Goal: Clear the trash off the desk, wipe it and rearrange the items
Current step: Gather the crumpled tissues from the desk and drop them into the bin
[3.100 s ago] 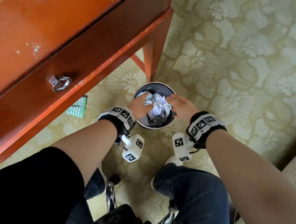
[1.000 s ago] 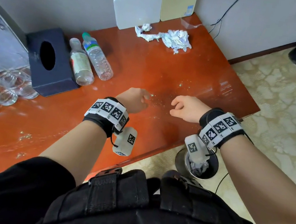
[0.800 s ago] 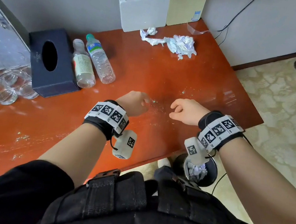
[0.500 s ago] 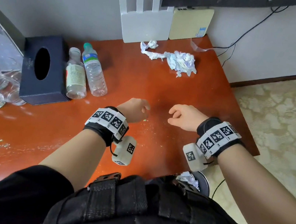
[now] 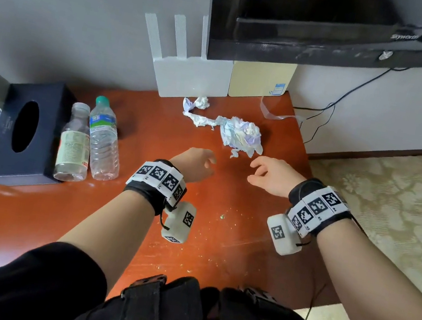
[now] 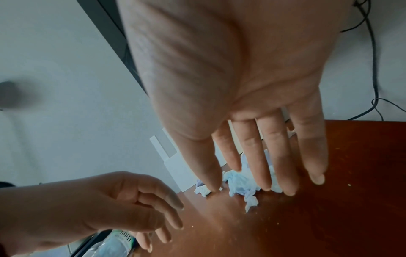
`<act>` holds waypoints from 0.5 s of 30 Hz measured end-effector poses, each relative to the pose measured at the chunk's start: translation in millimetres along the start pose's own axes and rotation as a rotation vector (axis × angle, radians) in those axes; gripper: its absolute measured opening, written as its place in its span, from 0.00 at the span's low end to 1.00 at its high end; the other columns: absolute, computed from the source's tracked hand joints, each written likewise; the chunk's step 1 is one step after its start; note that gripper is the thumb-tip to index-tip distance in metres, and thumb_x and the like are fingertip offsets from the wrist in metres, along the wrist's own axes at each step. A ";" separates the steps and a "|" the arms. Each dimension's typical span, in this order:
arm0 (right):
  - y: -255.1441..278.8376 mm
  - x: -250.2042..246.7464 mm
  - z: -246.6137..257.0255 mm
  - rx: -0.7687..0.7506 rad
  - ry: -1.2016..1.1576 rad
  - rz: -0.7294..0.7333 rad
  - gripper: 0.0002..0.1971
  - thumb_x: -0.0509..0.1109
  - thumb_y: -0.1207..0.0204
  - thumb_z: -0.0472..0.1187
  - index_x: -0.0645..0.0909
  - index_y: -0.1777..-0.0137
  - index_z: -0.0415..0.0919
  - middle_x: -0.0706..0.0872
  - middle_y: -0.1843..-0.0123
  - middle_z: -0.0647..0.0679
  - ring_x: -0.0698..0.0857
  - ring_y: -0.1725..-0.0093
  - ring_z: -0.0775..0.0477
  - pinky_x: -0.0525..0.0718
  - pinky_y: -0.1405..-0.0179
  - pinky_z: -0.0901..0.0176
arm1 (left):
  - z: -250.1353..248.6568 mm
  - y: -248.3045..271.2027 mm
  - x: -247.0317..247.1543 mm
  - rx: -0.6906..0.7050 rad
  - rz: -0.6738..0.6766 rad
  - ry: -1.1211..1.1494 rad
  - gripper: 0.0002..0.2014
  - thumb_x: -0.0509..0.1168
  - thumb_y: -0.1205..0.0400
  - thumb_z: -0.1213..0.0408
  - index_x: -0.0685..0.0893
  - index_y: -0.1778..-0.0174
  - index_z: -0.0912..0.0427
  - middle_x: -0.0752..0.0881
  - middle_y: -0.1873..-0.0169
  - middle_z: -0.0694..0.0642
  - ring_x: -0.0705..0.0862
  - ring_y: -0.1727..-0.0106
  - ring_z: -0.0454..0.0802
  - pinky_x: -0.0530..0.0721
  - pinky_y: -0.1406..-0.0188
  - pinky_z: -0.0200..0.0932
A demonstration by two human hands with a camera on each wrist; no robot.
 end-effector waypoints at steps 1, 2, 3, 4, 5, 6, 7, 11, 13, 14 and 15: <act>-6.9 -4.3 -1.7 0.000 0.003 -0.011 0.23 0.67 0.21 0.48 0.72 0.27 0.45 0.82 0.34 0.45 0.82 0.41 0.47 0.79 0.39 0.55 | -0.2 -7.1 -2.9 -0.003 -0.010 0.005 0.16 0.60 0.16 0.62 0.77 0.32 0.58 0.82 0.38 0.54 0.80 0.38 0.52 0.76 0.46 0.41; -14.1 -8.2 -2.9 -0.002 0.008 -0.024 0.24 0.67 0.20 0.48 0.70 0.26 0.46 0.81 0.33 0.45 0.81 0.39 0.46 0.79 0.37 0.52 | 0.1 -14.4 -6.0 -0.008 -0.024 0.012 0.17 0.60 0.16 0.62 0.77 0.32 0.58 0.82 0.38 0.54 0.80 0.38 0.52 0.75 0.46 0.40; -21.2 -11.4 -3.5 -0.006 0.014 -0.040 0.25 0.67 0.20 0.48 0.69 0.25 0.46 0.80 0.31 0.45 0.81 0.37 0.45 0.79 0.36 0.50 | 1.1 -21.2 -9.2 -0.012 -0.043 0.017 0.17 0.60 0.16 0.62 0.76 0.31 0.58 0.82 0.37 0.55 0.80 0.38 0.52 0.75 0.46 0.39; -28.4 -13.8 -3.9 -0.013 0.023 -0.060 0.26 0.66 0.20 0.47 0.67 0.24 0.45 0.78 0.30 0.45 0.80 0.35 0.44 0.79 0.35 0.48 | 2.6 -28.4 -12.5 -0.014 -0.069 0.022 0.17 0.60 0.17 0.63 0.76 0.31 0.59 0.81 0.36 0.55 0.80 0.37 0.52 0.75 0.45 0.39; -36.3 -16.0 -4.3 -0.022 0.034 -0.085 0.27 0.66 0.20 0.47 0.66 0.23 0.45 0.76 0.28 0.44 0.78 0.34 0.43 0.79 0.35 0.47 | 4.5 -35.7 -16.1 -0.014 -0.100 0.029 0.18 0.60 0.17 0.63 0.76 0.31 0.59 0.80 0.34 0.55 0.80 0.36 0.52 0.75 0.43 0.40; -44.3 -18.0 -5.0 -0.029 0.044 -0.111 0.27 0.66 0.20 0.46 0.65 0.23 0.45 0.74 0.27 0.44 0.78 0.33 0.42 0.79 0.35 0.45 | 6.7 -43.1 -19.4 -0.017 -0.133 0.038 0.18 0.61 0.17 0.64 0.76 0.30 0.59 0.78 0.33 0.56 0.80 0.36 0.53 0.76 0.41 0.41; -52.4 -20.2 -5.9 -0.033 0.051 -0.142 0.27 0.67 0.20 0.46 0.66 0.23 0.45 0.73 0.26 0.44 0.78 0.33 0.42 0.80 0.36 0.45 | 9.4 -50.0 -22.5 -0.024 -0.161 0.048 0.19 0.61 0.17 0.63 0.75 0.29 0.59 0.76 0.31 0.56 0.79 0.36 0.53 0.76 0.39 0.43; -85.2 -33.5 -17.7 0.000 0.036 -0.291 0.27 0.68 0.22 0.45 0.67 0.24 0.45 0.69 0.25 0.43 0.74 0.30 0.39 0.77 0.34 0.45 | 21.4 -77.3 -33.6 -0.042 -0.267 0.085 0.23 0.62 0.17 0.62 0.71 0.25 0.59 0.68 0.26 0.57 0.74 0.30 0.57 0.76 0.33 0.51; -99.2 -42.4 -26.5 0.036 0.019 -0.381 0.27 0.68 0.22 0.44 0.67 0.24 0.43 0.68 0.24 0.41 0.71 0.27 0.38 0.75 0.31 0.45 | 27.8 -91.2 -38.3 -0.050 -0.332 0.098 0.24 0.63 0.18 0.61 0.70 0.25 0.59 0.67 0.25 0.58 0.72 0.28 0.58 0.74 0.31 0.54; -106.2 -46.7 -30.4 0.055 0.004 -0.419 0.27 0.68 0.22 0.43 0.68 0.24 0.43 0.69 0.24 0.41 0.71 0.27 0.38 0.74 0.31 0.45 | 30.3 -98.4 -39.9 -0.059 -0.359 0.092 0.24 0.63 0.18 0.61 0.70 0.25 0.59 0.67 0.25 0.58 0.71 0.28 0.59 0.73 0.30 0.55; -113.7 -50.4 -33.7 0.072 -0.011 -0.445 0.26 0.67 0.22 0.42 0.68 0.24 0.42 0.69 0.24 0.40 0.71 0.27 0.38 0.75 0.32 0.45 | 32.6 -104.9 -41.3 -0.077 -0.380 0.074 0.25 0.64 0.19 0.60 0.70 0.25 0.58 0.67 0.25 0.58 0.69 0.27 0.59 0.71 0.30 0.56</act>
Point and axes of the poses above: each hand's wrist, its own y-axis away from the middle knuckle, its own x-axis out of the palm, z = x × y, the point moved 5 cm from there along -y, towards the middle knuckle
